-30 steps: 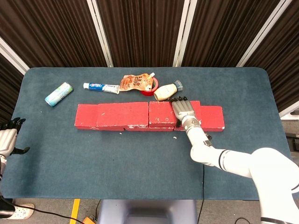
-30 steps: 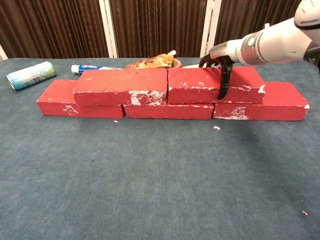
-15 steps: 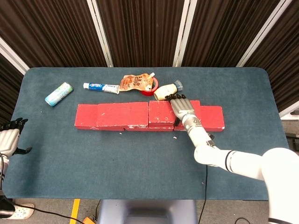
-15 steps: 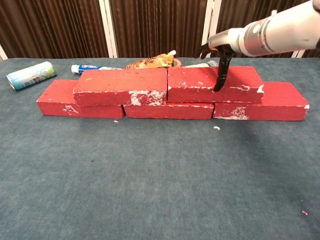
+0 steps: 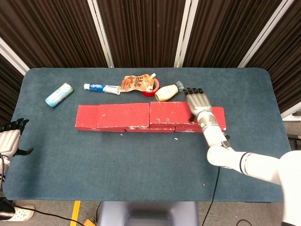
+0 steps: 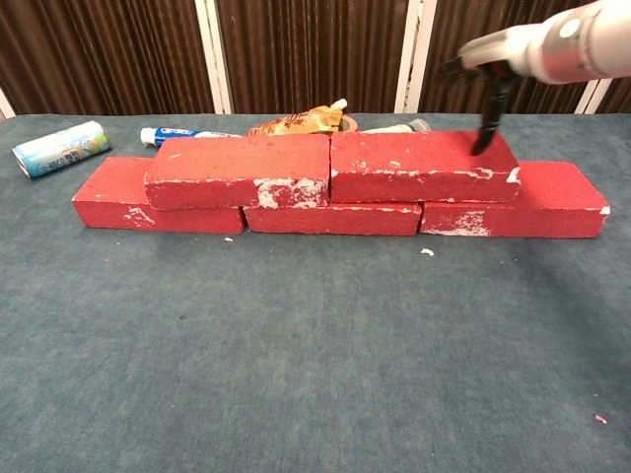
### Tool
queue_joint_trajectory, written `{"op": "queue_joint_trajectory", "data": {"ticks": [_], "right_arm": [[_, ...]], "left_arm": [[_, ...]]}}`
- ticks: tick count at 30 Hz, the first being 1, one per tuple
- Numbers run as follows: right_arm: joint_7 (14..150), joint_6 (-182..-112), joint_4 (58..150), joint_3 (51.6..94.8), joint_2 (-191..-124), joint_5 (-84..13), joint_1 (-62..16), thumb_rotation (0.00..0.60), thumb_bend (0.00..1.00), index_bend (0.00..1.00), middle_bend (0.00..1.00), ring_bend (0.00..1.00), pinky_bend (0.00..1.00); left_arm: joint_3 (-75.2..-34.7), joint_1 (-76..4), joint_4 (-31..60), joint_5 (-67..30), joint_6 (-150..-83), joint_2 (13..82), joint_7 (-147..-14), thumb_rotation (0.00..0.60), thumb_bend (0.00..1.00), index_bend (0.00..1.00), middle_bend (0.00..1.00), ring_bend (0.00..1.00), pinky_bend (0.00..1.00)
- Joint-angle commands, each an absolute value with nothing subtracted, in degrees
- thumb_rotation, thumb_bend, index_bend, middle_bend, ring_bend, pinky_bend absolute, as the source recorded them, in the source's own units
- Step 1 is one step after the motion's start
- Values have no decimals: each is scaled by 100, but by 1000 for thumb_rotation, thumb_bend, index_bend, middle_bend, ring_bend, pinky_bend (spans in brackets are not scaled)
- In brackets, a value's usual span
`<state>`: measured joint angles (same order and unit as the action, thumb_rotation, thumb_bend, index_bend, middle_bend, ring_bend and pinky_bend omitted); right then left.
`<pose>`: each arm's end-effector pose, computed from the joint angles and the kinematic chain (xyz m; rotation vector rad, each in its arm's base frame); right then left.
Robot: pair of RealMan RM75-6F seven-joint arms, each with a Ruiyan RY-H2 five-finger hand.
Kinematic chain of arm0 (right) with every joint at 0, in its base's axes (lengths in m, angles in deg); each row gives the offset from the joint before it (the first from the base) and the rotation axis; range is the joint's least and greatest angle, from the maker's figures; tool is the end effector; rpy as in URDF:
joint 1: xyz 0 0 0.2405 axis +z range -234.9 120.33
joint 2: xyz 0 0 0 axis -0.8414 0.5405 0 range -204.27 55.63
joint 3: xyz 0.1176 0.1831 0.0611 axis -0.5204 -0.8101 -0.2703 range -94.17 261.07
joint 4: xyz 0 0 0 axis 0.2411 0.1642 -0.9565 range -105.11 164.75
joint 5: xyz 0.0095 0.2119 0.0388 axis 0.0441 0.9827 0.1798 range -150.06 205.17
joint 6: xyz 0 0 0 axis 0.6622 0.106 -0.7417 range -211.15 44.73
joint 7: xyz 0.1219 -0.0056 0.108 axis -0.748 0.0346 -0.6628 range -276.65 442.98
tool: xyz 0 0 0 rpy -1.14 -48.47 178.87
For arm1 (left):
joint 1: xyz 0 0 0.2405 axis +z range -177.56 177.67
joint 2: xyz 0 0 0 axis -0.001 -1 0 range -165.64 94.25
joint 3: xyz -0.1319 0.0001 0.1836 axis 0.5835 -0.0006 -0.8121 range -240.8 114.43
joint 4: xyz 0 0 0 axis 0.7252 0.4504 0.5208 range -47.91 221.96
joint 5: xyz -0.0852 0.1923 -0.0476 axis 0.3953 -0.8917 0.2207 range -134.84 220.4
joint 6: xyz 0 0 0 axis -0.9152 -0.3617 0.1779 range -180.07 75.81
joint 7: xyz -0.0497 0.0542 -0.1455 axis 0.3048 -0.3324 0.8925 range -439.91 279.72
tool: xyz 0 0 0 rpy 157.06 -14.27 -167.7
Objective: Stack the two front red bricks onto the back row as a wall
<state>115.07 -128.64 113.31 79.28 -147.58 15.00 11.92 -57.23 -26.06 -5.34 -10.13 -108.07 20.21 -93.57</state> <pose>-0.1149 -0.4378 0.0497 1.6644 -1.0697 0.5592 -0.3074 0.3059 0.1596 -1.4157 -1.0282 -0.4796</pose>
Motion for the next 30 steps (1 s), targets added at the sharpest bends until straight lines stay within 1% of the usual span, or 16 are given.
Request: {"op": "queue_joint_trajectory", "data": {"ticks": [1,8,17,30], "right_arm": [[11605,-12937,11336,8022,-14592,1604,1099,600,0,183,140,0,0],[11729,-12933,11114,8066,-14575,1789,999,600,0,181,140,0,0],[11997,-12970,10744,8113,-14826,1773,930,600,0,180,140,0,0],[12244,-12927,10547,8063,-15092,1735,846,600,0,178,139,0,0]], "left_arm": [[-5725,-2609,-541,-1026,-10818,2040,-9365,600,219,0,0,0,25],[-5729,-2624,-573,-999,-10842,2073,-9433,600,219,0,0,0,25],[-5742,-2607,-589,-975,-10877,2080,-9460,600,218,0,0,0,25],[-5754,-2606,-495,-962,-10840,2135,-9438,600,218,0,0,0,25]]}}
